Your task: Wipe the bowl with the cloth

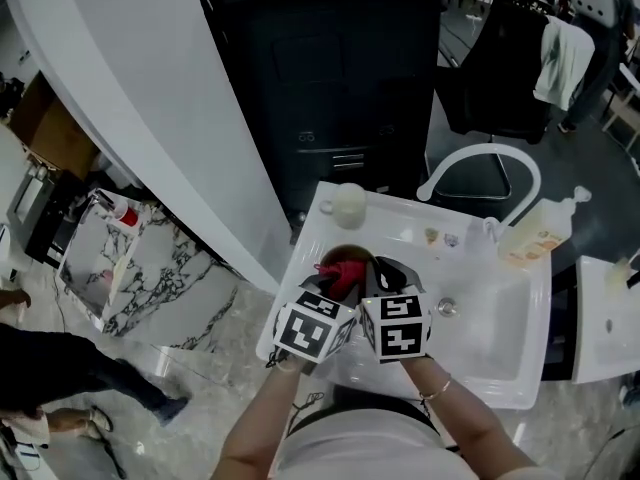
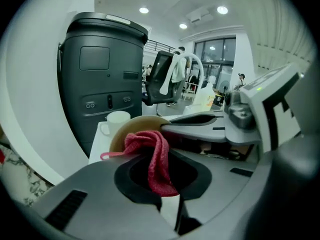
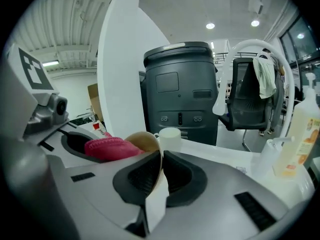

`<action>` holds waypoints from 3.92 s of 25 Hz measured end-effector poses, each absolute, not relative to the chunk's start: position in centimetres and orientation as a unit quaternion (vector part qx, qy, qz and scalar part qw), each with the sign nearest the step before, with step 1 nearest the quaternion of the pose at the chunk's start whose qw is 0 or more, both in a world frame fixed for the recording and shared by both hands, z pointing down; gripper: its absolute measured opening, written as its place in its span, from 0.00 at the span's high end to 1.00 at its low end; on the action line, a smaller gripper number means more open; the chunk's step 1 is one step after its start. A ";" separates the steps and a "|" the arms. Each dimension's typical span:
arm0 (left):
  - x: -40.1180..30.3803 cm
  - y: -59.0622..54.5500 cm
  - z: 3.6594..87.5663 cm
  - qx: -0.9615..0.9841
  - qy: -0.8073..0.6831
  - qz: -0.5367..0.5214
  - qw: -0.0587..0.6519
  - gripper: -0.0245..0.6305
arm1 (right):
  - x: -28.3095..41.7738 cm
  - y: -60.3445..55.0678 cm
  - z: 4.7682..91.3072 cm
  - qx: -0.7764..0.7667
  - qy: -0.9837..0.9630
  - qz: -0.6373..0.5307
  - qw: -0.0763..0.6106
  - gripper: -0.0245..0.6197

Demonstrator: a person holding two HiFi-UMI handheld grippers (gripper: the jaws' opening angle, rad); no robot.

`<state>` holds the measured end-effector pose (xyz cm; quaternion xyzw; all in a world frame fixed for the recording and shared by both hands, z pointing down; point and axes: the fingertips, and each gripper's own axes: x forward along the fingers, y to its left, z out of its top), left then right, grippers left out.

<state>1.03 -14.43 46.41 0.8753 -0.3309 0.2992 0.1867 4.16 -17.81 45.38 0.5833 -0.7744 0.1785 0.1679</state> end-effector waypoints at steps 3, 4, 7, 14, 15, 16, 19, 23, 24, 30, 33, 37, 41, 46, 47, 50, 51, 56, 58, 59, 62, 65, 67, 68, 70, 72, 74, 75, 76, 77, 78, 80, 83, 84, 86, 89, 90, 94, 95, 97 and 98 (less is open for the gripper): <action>0.9 -15.0 47.5 0.862 -0.342 0.340 0.158 0.89 | 4.2 -17.6 45.7 0.581 -0.774 0.187 0.169 0.91; 0.7 -15.2 47.8 0.857 -0.347 0.350 0.148 0.89 | 4.4 -17.5 45.9 0.583 -0.772 0.188 0.170 0.91; 0.1 -15.3 48.3 0.846 -0.364 0.367 0.128 0.89 | 4.9 -17.6 46.3 0.590 -0.766 0.188 0.171 0.91; -2.8 -15.5 48.5 0.836 -0.395 0.354 0.142 0.89 | 5.1 -17.6 46.9 0.590 -0.762 0.209 0.167 0.92; -3.2 -15.5 48.4 0.835 -0.399 0.349 0.146 0.89 | 5.0 -17.7 47.0 0.589 -0.762 0.211 0.166 0.92; -3.6 -15.5 48.4 0.834 -0.403 0.346 0.149 0.89 | 4.9 -17.7 47.1 0.588 -0.763 0.213 0.166 0.92; -4.4 -15.5 48.1 0.836 -0.409 0.335 0.144 0.89 | 4.6 -17.8 47.2 0.586 -0.763 0.215 0.167 0.92; -6.1 -15.3 47.8 0.829 -0.430 0.326 0.149 0.89 | 5.0 -18.0 47.6 0.590 -0.758 0.227 0.162 0.92; -6.6 -15.4 47.7 0.827 -0.436 0.322 0.152 0.89 | 5.2 -18.1 47.7 0.591 -0.756 0.231 0.161 0.92; -7.2 -14.8 45.5 0.845 -0.434 0.228 0.217 0.89 | 5.3 -18.3 47.4 0.587 -0.759 0.242 0.141 0.92; -5.4 -14.4 44.3 0.859 -0.406 0.166 0.264 0.89 | 4.7 -18.4 47.1 0.583 -0.763 0.253 0.118 0.93; -2.3 -13.8 44.5 0.864 -0.377 0.148 0.299 0.89 | 3.8 -18.3 46.4 0.576 -0.768 0.262 0.092 0.93; -0.1 -12.7 45.2 0.866 -0.332 0.140 0.346 0.89 | 4.0 -18.3 46.1 0.581 -0.764 0.271 0.077 0.93; 0.5 -11.9 47.0 0.863 -0.315 0.164 0.358 0.89 | 3.7 -18.1 46.1 0.577 -0.764 0.278 0.076 0.91; 0.5 -11.8 47.2 0.863 -0.318 0.172 0.352 0.89 | 3.6 -18.0 46.2 0.577 -0.764 0.278 0.078 0.91; 0.0 -11.6 47.7 0.865 -0.330 0.201 0.321 0.89 | 3.9 -17.8 46.7 0.581 -0.760 0.280 0.082 0.91; -0.2 -11.5 47.8 0.865 -0.335 0.214 0.308 0.89 | 4.0 -17.7 46.8 0.582 -0.758 0.281 0.084 0.91; -1.8 -11.5 48.7 0.859 -0.358 0.255 0.263 0.89 | 4.0 -17.7 47.4 0.586 -0.754 0.281 0.096 0.91; -2.6 -11.8 49.1 0.855 -0.369 0.263 0.252 0.89 | 4.0 -17.7 47.6 0.587 -0.753 0.279 0.100 0.91; -3.0 -11.9 49.4 0.853 -0.375 0.266 0.247 0.89 | 4.0 -17.7 47.7 0.588 -0.753 0.278 0.102 0.91; -4.4 -12.3 49.7 0.845 -0.390 0.276 0.239 0.89 | 4.2 -17.8 47.9 0.589 -0.752 0.274 0.109 0.92; -5.5 -12.7 49.7 0.840 -0.401 0.280 0.236 0.89 | 4.2 -17.9 48.1 0.588 -0.753 0.272 0.114 0.92; -6.0 -12.9 49.6 0.837 -0.408 0.282 0.230 0.89 | 4.1 -17.9 48.2 0.588 -0.752 0.271 0.118 0.92; -6.2 -13.0 49.5 0.836 -0.412 0.283 0.228 0.89 | 4.1 -17.9 48.2 0.589 -0.752 0.271 0.121 0.92; -6.7 -13.2 49.1 0.834 -0.417 0.284 0.221 0.89 | 4.1 -17.8 48.1 0.589 -0.751 0.272 0.124 0.92; -7.1 -13.5 48.8 0.833 -0.425 0.281 0.214 0.89 | 4.1 -17.7 48.2 0.590 -0.749 0.273 0.126 0.92; -7.5 -13.7 48.3 0.832 -0.431 0.278 0.211 0.89 | 4.2 -17.5 48.2 0.590 -0.748 0.274 0.128 0.92; -7.6 -13.9 48.0 0.831 -0.434 0.276 0.210 0.89 | 4.3 -17.5 48.3 0.591 -0.748 0.275 0.129 0.92; -7.8 -14.0 47.7 0.831 -0.438 0.273 0.209 0.89 | 4.4 -17.4 48.3 0.591 -0.747 0.275 0.129 0.92; -8.0 -14.2 47.5 0.830 -0.441 0.271 0.206 0.89 | 4.5 -17.3 48.3 0.591 -0.747 0.276 0.130 0.92; -8.2 -14.4 47.2 0.829 -0.445 0.269 0.204 0.89 | 4.5 -17.2 48.3 0.591 -0.747 0.276 0.131 0.92; -8.5 -14.9 46.7 0.828 -0.452 0.265 0.198 0.89 | 4.7 -17.1 48.4 0.591 -0.746 0.277 0.131 0.92; -8.9 -15.4 45.8 0.829 -0.461 0.258 0.186 0.89 | 4.7 -16.9 48.5 0.591 -0.746 0.278 0.132 0.92; -9.0 -15.5 45.5 0.829 -0.463 0.254 0.182 0.89 | 4.7 -16.8 48.6 0.591 -0.745 0.279 0.133 0.93; -9.1 -15.8 44.8 0.832 -0.465 0.247 0.175 0.89 | 4.7 -16.8 48.7 0.591 -0.744 0.283 0.134 0.93; -9.1 -16.0 43.9 0.836 -0.468 0.235 0.165 0.89 | 4.8 -16.8 49.1 0.591 -0.740 0.290 0.138 0.93; -9.2 -16.1 43.6 0.837 -0.469 0.231 0.161 0.89 | 4.9 -16.7 49.3 0.592 -0.738 0.292 0.140 0.93; -9.5 -16.2 42.5 0.840 -0.477 0.208 0.151 0.89 | 5.2 -16.5 50.0 0.594 -0.732 0.298 0.149 0.93; -9.6 -16.3 42.2 0.841 -0.479 0.203 0.150 0.89 | 5.3 -16.5 50.2 0.595 -0.731 0.300 0.151 0.93; -9.9 -16.5 41.8 0.840 -0.485 0.193 0.149 0.89 | 5.5 -16.4 50.7 0.596 -0.726 0.307 0.153 0.93; -10.1 -16.5 41.7 0.839 -0.488 0.189 0.150 0.89 | 5.7 -16.4 51.0 0.596 -0.724 0.311 0.155 0.93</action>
